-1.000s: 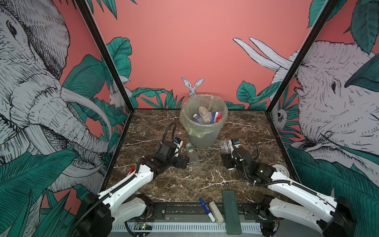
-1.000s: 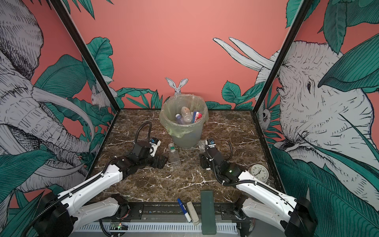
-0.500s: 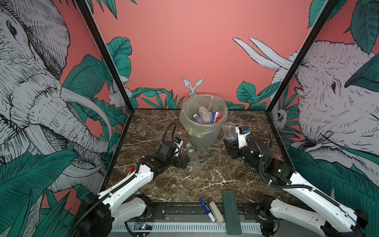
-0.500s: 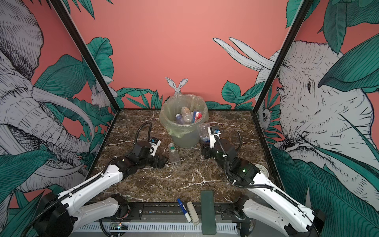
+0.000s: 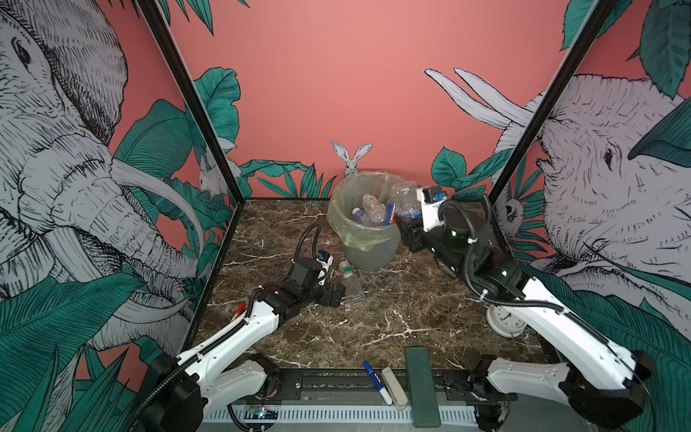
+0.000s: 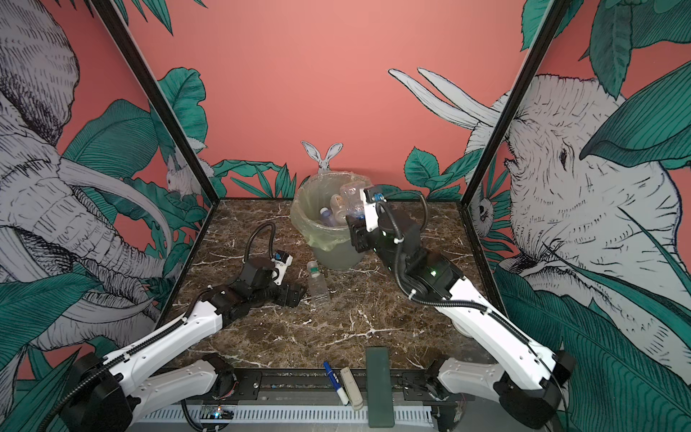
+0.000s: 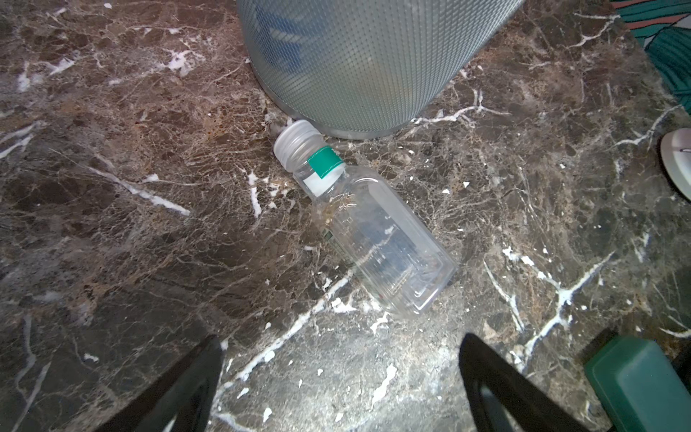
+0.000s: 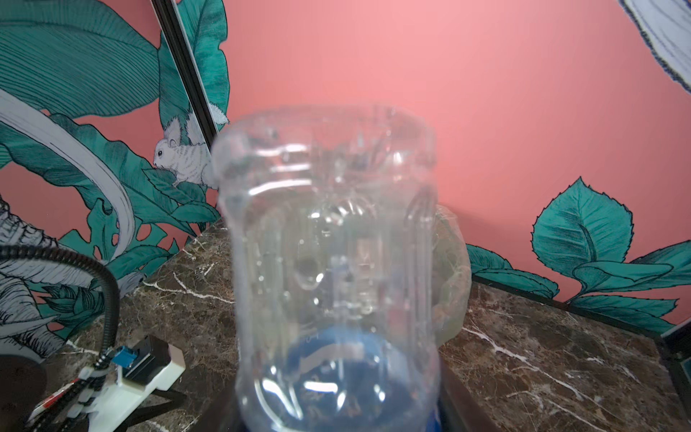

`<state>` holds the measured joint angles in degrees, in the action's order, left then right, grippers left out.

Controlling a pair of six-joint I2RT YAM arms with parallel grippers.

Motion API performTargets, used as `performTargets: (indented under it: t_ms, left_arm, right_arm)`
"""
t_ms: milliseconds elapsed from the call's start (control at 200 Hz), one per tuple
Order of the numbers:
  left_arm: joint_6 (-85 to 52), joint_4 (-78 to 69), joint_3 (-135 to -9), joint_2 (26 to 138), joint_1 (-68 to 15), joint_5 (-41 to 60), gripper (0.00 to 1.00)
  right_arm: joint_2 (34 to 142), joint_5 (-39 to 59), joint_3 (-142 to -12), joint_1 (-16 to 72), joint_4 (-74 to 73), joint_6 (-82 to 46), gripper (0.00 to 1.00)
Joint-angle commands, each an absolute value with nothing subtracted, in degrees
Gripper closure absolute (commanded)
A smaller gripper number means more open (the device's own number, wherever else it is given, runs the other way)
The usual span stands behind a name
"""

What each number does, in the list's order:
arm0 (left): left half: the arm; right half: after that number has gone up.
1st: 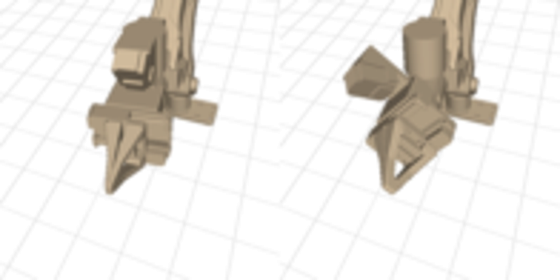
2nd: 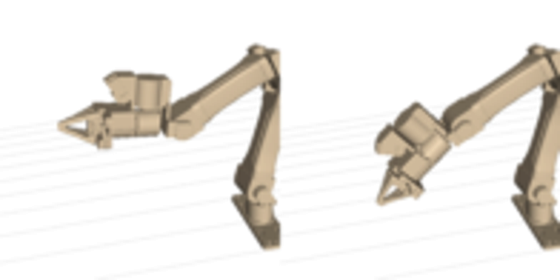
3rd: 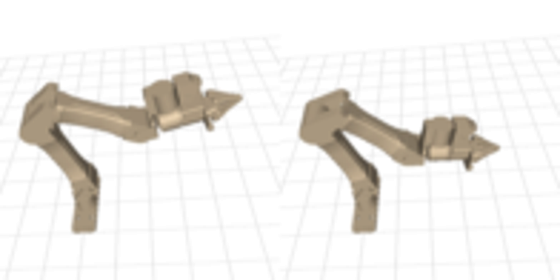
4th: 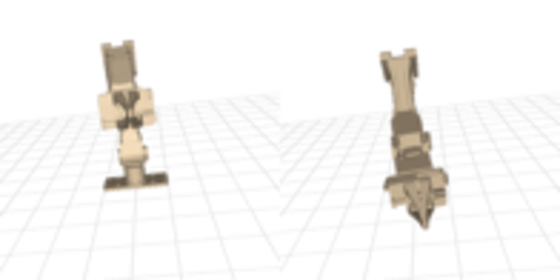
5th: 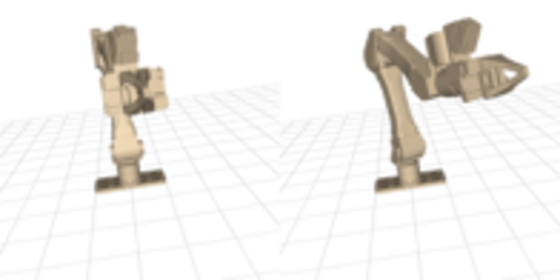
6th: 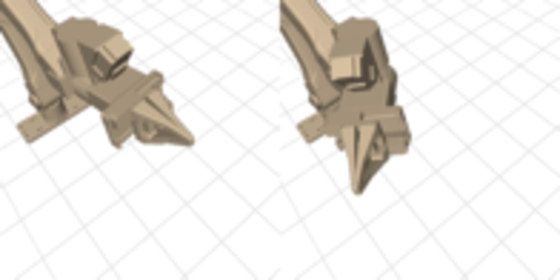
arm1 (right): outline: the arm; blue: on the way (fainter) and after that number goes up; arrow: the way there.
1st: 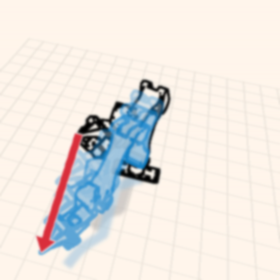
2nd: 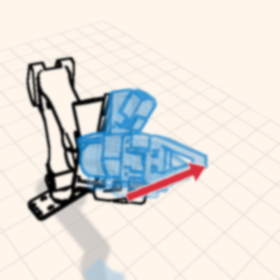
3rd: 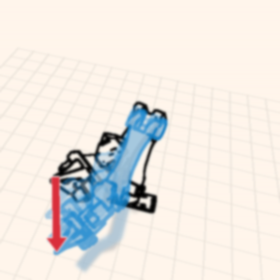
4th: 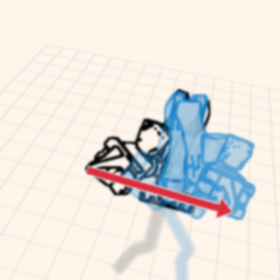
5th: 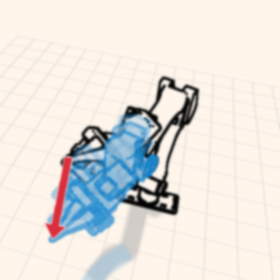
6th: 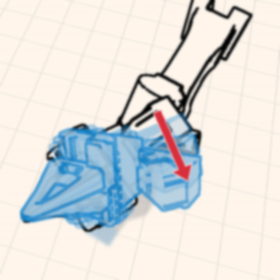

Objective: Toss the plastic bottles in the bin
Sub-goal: 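Lift the blue-label bottle with the right gripper over the bin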

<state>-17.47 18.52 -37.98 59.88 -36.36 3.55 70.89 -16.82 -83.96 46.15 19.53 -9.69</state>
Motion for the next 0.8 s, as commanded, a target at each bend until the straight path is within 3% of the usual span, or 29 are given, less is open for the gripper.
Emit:
performTargets:
  t_ms: [0,90,115,210,315,795]
  left_arm:
    - [-19.2,17.49,-36.49,58.03,-36.91,3.57,0.0]
    - [-19.71,17.45,-36.14,57.58,-37.14,3.57,0.0]
    - [-19.84,17.62,-36.13,57.46,-37.17,3.58,0.0]
    - [-20.17,18.27,-35.82,56.62,-37.44,2.94,0.0]
    - [-20.49,18.15,-35.5,56.21,-37.66,2.61,0.0]
    - [-22.56,14.88,-36.99,61.85,-38.1,1.55,0.0]
  right_arm:
    - [81.32,-15.97,-96.89,43.17,19.42,-7.63,0.43]
    - [92.71,-15.23,-110.88,39.27,25.1,-10.63,0.06]
    - [95.57,-15.09,-115.3,38.48,27.56,-11.56,0.01]
    - [101.55,-15.55,-127.27,37.46,33.38,-12.13,0.01]
    - [101.0,-14.78,-128.79,37.44,31.87,-11.61,0.01]
    - [86.66,-15.16,-107.38,37.18,25.68,-12.08,0.01]
